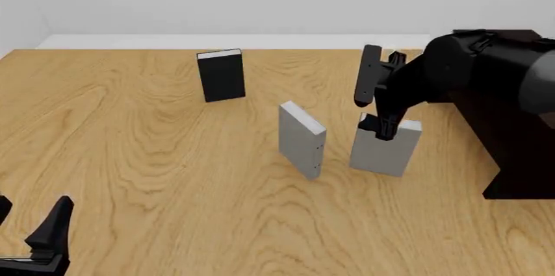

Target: Pick up the book on the right and place it on the cabinet shelf.

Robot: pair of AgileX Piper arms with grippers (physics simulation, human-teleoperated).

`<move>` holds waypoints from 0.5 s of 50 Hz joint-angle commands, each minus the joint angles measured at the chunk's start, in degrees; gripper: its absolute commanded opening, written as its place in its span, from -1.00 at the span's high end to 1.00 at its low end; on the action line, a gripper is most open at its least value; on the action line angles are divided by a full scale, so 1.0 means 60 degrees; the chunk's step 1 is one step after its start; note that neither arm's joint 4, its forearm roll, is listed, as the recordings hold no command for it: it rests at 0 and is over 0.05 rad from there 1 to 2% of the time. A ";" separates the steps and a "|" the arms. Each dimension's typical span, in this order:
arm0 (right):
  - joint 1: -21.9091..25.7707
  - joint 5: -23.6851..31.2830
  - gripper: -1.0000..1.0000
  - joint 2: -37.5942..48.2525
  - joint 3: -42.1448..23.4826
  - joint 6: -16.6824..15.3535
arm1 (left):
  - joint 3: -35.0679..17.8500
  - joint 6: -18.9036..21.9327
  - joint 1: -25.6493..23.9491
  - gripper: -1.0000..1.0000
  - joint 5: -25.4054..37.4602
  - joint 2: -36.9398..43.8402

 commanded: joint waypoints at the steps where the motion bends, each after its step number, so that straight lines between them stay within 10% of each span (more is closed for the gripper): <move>1: -0.0071 -0.0363 -1.00 0.0271 0.0250 -0.0016 | 0.0000 0.0033 0.0009 -1.00 0.0071 0.0000; 25: -0.0268 -0.0756 -1.00 0.0710 0.0429 0.0064 | 0.0000 0.0069 -0.0017 -1.00 0.0141 0.0000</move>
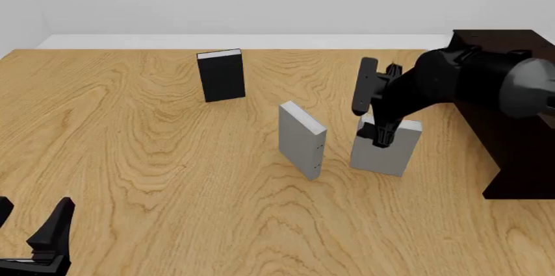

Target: Pick up the book on the right and place it on the cabinet shelf.

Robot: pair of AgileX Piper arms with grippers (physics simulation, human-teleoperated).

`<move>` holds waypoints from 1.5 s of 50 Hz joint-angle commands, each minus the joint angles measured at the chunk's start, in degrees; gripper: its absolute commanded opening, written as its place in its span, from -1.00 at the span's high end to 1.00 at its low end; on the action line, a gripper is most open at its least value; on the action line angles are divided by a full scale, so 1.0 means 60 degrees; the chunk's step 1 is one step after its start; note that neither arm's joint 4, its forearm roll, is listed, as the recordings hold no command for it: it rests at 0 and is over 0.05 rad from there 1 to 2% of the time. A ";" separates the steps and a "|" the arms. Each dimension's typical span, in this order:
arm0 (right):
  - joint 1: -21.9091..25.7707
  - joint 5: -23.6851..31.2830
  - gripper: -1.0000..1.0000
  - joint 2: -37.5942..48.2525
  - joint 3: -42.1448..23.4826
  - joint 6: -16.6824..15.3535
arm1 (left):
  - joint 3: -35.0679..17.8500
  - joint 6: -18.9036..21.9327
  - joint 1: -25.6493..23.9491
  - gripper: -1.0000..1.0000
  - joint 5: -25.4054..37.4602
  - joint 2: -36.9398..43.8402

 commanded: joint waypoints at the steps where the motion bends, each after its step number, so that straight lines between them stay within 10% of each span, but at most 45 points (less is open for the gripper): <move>1: -0.0103 -0.0218 -1.00 0.0174 0.0144 0.0009 | 0.0000 0.0018 -0.0024 -1.00 0.0032 0.0000; 50: -0.0465 -0.0549 -1.00 0.0508 0.0309 -0.0093 | 0.0000 -0.0007 -0.0048 -1.00 0.0110 0.0000; 51: -0.0424 -0.0534 1.00 0.0492 0.0307 -0.0078 | 0.0000 -0.0002 -0.0040 -1.00 0.0114 0.0000; 75: -0.0059 0.0159 1.00 -0.0002 0.0124 0.0398 | 0.0000 0.0025 -0.0058 -1.00 0.0064 0.0000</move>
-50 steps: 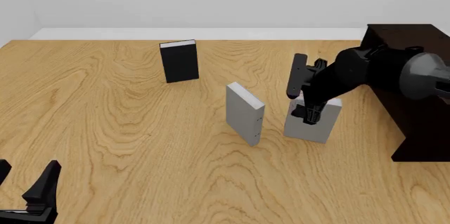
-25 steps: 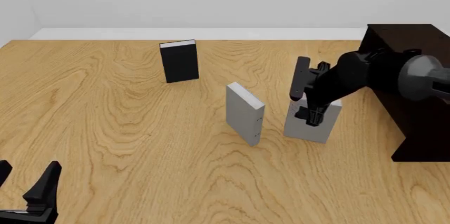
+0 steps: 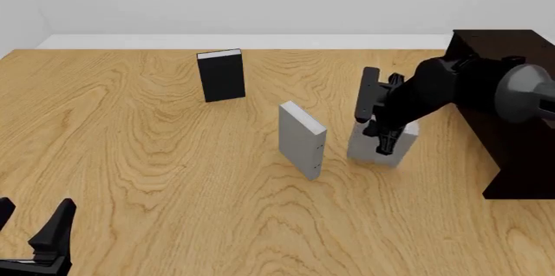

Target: Pick up the book on the right and place it on the cabinet shelf.

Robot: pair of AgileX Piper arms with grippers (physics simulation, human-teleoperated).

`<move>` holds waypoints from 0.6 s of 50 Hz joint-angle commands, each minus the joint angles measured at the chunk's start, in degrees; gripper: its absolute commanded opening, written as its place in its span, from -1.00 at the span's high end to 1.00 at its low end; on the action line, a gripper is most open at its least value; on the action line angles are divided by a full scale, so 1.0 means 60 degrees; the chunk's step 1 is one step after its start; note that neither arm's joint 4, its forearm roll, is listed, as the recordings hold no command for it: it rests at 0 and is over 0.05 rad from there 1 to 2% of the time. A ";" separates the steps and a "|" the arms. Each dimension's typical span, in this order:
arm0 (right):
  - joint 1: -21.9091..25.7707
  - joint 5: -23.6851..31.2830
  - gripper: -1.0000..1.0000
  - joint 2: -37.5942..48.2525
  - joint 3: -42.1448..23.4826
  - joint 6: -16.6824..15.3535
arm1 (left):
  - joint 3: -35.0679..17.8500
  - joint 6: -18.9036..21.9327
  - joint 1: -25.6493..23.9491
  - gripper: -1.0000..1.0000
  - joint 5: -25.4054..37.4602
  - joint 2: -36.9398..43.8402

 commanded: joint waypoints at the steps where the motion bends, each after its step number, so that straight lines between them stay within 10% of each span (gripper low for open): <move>1: 0.0200 0.0272 1.00 -0.0257 -0.0145 0.0601 | 0.0000 -0.0006 -0.0008 -1.00 -0.0025 0.0000; 30: -0.0531 0.0719 1.00 -0.1646 -0.0691 -0.0231 | 0.0000 0.0000 -0.0195 -1.00 -0.0167 0.0000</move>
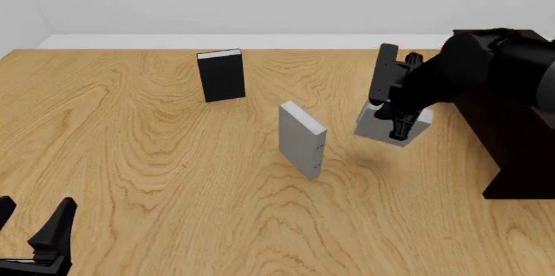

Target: Pick up the book on the right and place it on the cabinet shelf.

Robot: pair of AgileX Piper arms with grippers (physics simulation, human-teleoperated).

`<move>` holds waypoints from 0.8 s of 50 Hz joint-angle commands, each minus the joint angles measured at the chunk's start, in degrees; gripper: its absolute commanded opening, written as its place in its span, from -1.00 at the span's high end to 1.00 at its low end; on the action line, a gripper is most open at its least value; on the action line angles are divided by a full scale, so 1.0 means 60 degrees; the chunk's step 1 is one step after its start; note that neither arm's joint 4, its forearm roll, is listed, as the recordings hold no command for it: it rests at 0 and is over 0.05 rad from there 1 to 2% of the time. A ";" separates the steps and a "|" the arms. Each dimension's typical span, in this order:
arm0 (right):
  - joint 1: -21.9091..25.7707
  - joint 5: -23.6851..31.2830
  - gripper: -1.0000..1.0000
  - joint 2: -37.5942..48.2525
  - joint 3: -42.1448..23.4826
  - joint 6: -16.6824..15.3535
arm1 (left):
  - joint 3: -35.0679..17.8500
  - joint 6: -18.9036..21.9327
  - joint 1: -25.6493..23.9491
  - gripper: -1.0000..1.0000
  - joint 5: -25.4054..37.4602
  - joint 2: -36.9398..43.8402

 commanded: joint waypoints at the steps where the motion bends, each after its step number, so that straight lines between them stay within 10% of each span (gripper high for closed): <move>1: -0.0350 -0.0037 1.00 -0.0669 -0.0409 -0.0204 | 0.0000 0.0047 -0.0064 -1.00 -0.0041 0.0000; 25: 0.0239 -0.2987 1.00 -0.2518 0.1714 -0.0301 | -0.0005 0.0233 -0.0299 -1.00 -0.0148 0.0007; 40: -0.0011 -0.6789 1.00 -0.3573 0.4187 -0.1356 | -0.0005 0.0196 -0.0329 -1.00 -0.0163 0.0007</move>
